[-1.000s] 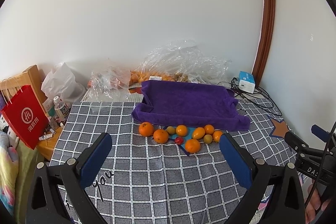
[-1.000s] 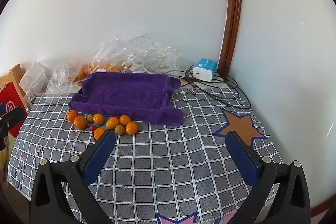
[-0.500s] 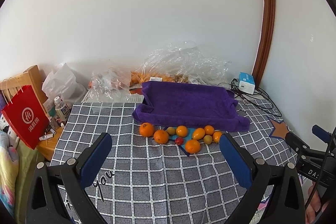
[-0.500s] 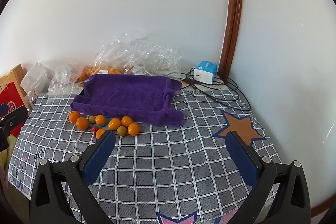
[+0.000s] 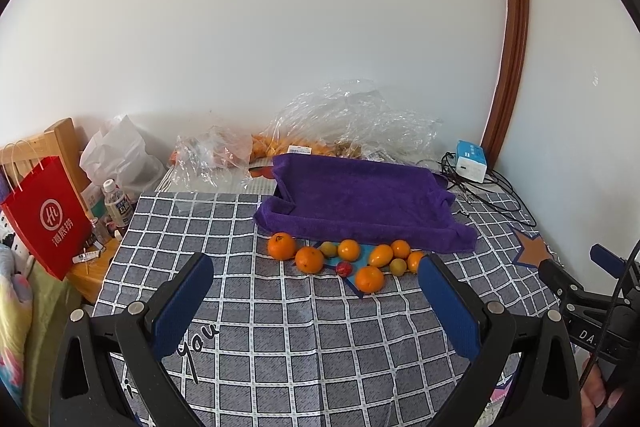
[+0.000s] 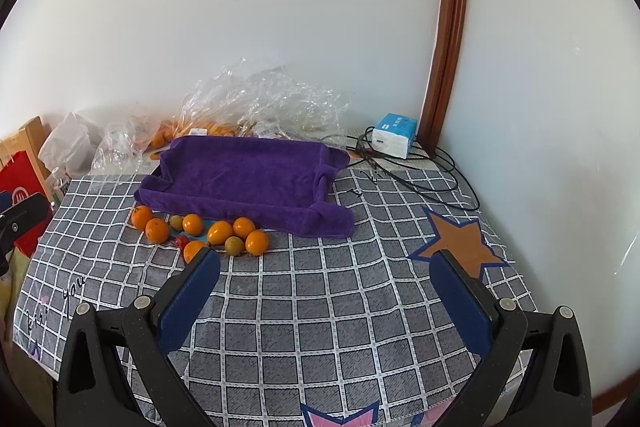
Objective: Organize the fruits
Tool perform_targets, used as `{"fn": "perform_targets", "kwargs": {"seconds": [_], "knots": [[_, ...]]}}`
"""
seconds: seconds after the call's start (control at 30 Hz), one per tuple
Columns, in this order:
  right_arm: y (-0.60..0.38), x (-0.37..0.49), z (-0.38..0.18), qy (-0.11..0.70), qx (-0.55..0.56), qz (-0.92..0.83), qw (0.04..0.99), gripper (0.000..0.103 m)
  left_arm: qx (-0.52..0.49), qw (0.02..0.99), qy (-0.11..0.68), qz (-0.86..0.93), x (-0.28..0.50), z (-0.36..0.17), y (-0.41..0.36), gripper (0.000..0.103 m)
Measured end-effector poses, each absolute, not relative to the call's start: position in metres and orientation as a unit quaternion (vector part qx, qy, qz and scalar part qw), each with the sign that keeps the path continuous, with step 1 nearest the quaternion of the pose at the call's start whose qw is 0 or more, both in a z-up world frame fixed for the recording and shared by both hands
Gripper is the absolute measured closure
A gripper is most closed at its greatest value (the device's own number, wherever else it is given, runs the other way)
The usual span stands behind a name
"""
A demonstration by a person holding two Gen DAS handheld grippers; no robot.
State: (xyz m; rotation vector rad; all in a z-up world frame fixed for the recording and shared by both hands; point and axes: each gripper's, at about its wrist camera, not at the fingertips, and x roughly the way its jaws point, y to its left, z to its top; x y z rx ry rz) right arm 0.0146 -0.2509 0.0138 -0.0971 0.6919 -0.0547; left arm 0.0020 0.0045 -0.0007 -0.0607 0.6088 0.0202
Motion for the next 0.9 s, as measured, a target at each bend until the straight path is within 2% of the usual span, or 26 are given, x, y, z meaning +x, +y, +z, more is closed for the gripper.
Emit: {"fn": "perform_targets", "kwargs": {"seconds": [0.5, 0.9], "knots": [[-0.244, 0.036, -0.015, 0.367, -0.056, -0.027, 0.928, 0.000, -0.030, 0.950, 0.311, 0.004, 0.024, -0.028, 0.018, 0.000], [-0.238, 0.076, -0.077, 0.396, -0.079, -0.023, 0.914, 0.000, -0.060, 0.931, 0.360, 0.021, 0.065, -0.094, 0.047, 0.001]]}}
